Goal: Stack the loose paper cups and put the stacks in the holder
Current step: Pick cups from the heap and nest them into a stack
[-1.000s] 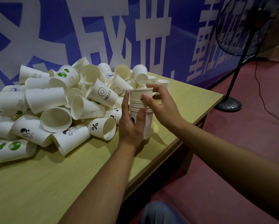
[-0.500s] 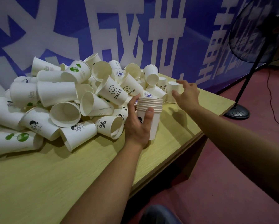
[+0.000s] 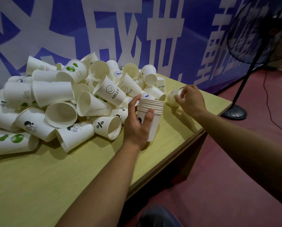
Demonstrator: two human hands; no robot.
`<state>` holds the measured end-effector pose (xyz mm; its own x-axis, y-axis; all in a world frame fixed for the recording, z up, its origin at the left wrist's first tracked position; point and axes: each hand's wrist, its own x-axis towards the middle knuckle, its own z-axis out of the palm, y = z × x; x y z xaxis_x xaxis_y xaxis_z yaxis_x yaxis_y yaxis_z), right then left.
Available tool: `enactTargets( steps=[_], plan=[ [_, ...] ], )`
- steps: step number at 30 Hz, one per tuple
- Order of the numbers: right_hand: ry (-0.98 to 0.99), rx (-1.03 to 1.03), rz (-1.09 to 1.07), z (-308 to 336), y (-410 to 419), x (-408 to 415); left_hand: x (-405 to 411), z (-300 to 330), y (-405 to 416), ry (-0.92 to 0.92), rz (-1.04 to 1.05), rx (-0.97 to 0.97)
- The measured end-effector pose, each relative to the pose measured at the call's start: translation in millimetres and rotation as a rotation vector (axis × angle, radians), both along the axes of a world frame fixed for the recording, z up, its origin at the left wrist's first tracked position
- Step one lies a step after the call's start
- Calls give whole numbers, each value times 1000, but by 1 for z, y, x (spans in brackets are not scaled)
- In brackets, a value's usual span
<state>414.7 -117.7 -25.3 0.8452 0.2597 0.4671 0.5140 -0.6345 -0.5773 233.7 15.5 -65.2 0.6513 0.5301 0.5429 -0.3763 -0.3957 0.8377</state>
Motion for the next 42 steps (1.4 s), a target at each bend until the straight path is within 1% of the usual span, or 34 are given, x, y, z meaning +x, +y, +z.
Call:
enactTargets(
  steps=[2,3,9,10,11,13,15,18,20,22,24,26,28,31,33,35,38,42],
  plan=[
    [59,70,17,1,-12,-6,-1,-1,0,-2,3,1],
    [100,59,42,1,-18,-9,-1,-2,0,-4,6,3],
    [384,-391,212,18,-39,-13,-4,0,-3,11,3,11],
    [415,-449,234,22,-39,-13,-5,0,-3,13,-3,10],
    [430,-463,256,26,-39,-15,-6,0,-4,13,-14,3],
    [374,-375,274,32,-38,-17,-6,0,-4,15,-35,-6],
    [264,-190,277,38,-37,-25,-8,1,-6,20,-43,5],
    [225,141,380,52,-28,-46,-8,2,-8,50,-73,34],
    [188,232,445,61,-20,-67,-7,0,-7,81,-102,42],
    [155,238,508,64,-12,-84,-7,-1,-7,107,-118,58],
    [167,234,555,59,-4,-94,-7,-1,-8,115,-123,59],
    [159,230,543,50,2,-98,-8,-2,-8,111,-106,36],
    [107,204,503,39,5,-96,-7,-2,-6,100,-86,-14],
    [104,143,500,26,8,-93,-4,0,-4,81,1,-87],
    [99,80,521,20,10,-92,-3,0,-2,72,61,-103],
    [85,45,528,21,14,-89,-2,-1,0,78,108,-91],
    [61,55,509,33,25,-78,-3,-2,1,88,190,-44],
    [-32,22,391,51,56,-44,-3,-1,4,107,256,5]
  ],
)
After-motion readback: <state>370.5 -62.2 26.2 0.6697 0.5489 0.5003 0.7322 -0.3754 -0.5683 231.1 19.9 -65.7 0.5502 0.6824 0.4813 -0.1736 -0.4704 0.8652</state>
